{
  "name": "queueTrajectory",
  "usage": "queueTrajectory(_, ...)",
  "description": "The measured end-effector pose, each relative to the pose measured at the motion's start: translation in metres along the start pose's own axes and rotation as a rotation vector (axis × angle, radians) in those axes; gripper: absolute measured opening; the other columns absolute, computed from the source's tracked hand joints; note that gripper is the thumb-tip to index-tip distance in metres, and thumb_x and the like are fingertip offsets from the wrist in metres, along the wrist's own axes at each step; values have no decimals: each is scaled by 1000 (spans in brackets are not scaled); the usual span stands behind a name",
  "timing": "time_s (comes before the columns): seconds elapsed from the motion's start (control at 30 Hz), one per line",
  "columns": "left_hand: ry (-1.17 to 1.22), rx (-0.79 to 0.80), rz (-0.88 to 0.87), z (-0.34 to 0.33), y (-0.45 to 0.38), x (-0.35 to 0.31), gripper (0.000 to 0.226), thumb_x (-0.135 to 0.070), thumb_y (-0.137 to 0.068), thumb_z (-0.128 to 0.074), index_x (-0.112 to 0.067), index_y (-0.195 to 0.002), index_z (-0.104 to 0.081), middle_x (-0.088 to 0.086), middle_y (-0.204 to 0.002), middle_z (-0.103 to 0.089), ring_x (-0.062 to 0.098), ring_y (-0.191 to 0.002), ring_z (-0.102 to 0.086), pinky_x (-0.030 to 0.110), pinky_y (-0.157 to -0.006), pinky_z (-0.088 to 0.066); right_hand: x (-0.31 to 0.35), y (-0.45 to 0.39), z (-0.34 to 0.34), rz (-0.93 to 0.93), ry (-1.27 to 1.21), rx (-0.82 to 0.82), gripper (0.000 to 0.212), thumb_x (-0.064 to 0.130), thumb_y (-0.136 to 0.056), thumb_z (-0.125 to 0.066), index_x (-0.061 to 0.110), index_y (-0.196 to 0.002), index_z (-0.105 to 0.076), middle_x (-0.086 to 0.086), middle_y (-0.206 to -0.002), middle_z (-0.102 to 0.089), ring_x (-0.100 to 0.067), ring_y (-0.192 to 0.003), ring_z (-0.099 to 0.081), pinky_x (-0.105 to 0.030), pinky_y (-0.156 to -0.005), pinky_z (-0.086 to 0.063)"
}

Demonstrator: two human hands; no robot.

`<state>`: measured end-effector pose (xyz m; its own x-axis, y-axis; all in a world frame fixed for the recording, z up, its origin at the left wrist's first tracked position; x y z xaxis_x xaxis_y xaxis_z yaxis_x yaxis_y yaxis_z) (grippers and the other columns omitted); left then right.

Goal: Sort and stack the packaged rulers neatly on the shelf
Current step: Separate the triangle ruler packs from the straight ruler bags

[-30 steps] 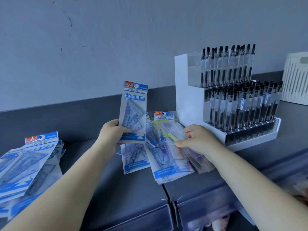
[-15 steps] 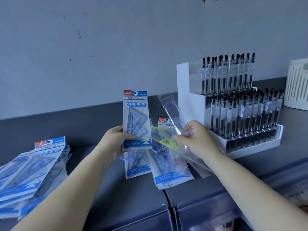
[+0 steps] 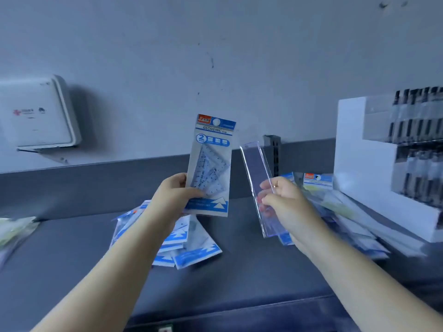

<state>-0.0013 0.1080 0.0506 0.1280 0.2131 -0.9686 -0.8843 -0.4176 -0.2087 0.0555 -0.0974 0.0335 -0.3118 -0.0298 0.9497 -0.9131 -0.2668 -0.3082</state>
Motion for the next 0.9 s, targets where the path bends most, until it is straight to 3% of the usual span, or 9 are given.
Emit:
queueTrajectory(0.17,-165,-126,-13,87,8,17,14,3,-78,-63,-10,-83,-61,9,-86,-68,21,-69,-64,26,-61,-53,10,13,-93,1,-17,112,27,-5,-85,-44,21,-86,-53,6,-70,-60,-14,-63,-55,-27,-63,-46)
queueTrajectory(0.23,-623,-138,21,110,7,30,10,-14,-80,-65,-12,-85,-56,2,-82,-62,22,-76,-59,24,-67,-46,16,18,-125,7,-22,146,27,-5,-86,-43,20,-87,-53,3,-74,-60,-12,-62,-55,-23,-59,-46)
queueTrajectory(0.3,-1085,-122,55,128,10,43,32,-39,-82,-62,-17,-103,-54,-4,-99,-60,23,-98,-56,28,-81,-37,20,23,-152,9,-6,170,26,-5,-87,-45,20,-87,-52,3,-78,-60,-10,-63,-56,-22,-59,-46)
queueTrajectory(0.33,-1137,-107,59,136,10,48,42,-47,-82,-60,-18,-111,-53,-5,-109,-58,22,-106,-54,30,-85,-35,21,25,-165,6,-5,179,25,-5,-87,-46,20,-87,-52,3,-79,-60,-10,-64,-56,-22,-60,-47)
queueTrajectory(0.47,-902,-106,4,186,18,50,36,-42,-86,-58,-20,-114,-54,-5,-109,-57,21,-104,-56,34,-93,-43,29,33,-217,-21,-6,210,21,-4,-87,-49,17,-92,-53,3,-80,-58,-10,-66,-59,-20,-60,-47)
queueTrajectory(0.57,-990,-158,-55,247,26,51,30,-31,-85,-61,-21,-114,-58,-4,-115,-58,21,-104,-56,33,-93,-43,36,40,-266,-27,2,255,20,-3,-88,-50,12,-101,-54,1,-82,-58,-10,-66,-60,-22,-62,-48)
queueTrajectory(0.73,-1119,-314,-78,355,39,55,28,-27,-86,-58,-20,-114,-60,0,-115,-59,21,-106,-56,29,-86,-41,43,52,-368,-25,59,338,19,-4,-87,-48,11,-98,-52,-2,-83,-57,-13,-63,-59,-21,-58,-47)
queueTrajectory(0.9,-1137,-367,-43,428,51,63,31,-26,-89,-55,-19,-119,-56,-1,-118,-58,21,-110,-53,31,-88,-41,50,58,-459,-22,109,441,31,-1,-86,-50,11,-114,-49,1,-79,-59,-18,-69,-58,-30,-73,-48)
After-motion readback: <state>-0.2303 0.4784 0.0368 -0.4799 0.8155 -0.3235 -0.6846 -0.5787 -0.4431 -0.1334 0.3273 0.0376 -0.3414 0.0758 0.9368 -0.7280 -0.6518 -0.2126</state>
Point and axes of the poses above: each hand's wrist, its own y-axis away from the middle knuckle, its own z-axis out of the back of the hand, x = y × z, the point moved 8 cm from there along -y, towards the middle knuckle
